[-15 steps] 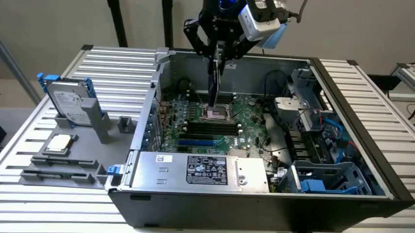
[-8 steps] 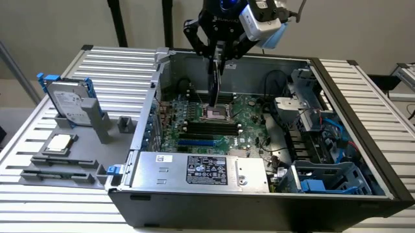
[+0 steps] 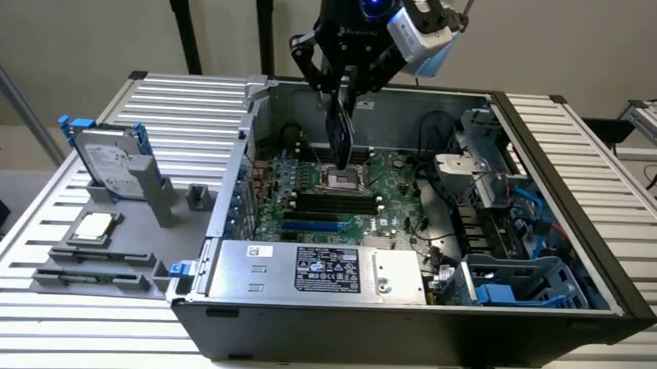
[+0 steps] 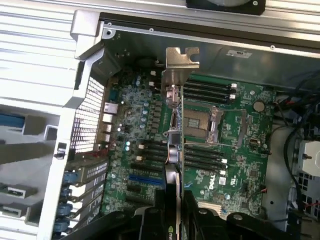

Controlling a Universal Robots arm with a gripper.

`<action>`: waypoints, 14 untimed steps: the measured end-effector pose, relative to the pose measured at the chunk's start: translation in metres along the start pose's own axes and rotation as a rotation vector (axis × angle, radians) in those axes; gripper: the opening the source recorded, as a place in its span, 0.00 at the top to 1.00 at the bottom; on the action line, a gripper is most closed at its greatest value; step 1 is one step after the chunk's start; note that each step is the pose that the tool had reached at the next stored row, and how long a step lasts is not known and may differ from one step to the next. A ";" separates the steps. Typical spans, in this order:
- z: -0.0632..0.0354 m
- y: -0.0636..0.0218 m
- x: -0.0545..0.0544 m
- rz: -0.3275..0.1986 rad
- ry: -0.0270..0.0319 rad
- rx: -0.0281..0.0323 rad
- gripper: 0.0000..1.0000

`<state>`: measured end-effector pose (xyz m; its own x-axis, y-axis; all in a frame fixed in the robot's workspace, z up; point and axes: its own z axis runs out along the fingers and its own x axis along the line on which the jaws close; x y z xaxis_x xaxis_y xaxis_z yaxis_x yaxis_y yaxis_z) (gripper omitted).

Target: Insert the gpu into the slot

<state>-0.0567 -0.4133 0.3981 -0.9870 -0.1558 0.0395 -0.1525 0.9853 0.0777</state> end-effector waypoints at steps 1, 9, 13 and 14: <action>0.0001 0.0000 0.000 -0.019 0.0015 0.0007 0.74; 0.0009 -0.0001 0.000 -0.164 0.0127 0.0062 0.74; 0.0013 -0.0001 0.000 -0.236 0.0183 0.0090 0.74; 0.0013 -0.0001 0.000 -0.254 0.0198 0.0098 0.74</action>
<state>-0.0567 -0.4133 0.3968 -0.9160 -0.3993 0.0394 -0.3956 0.9151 0.0779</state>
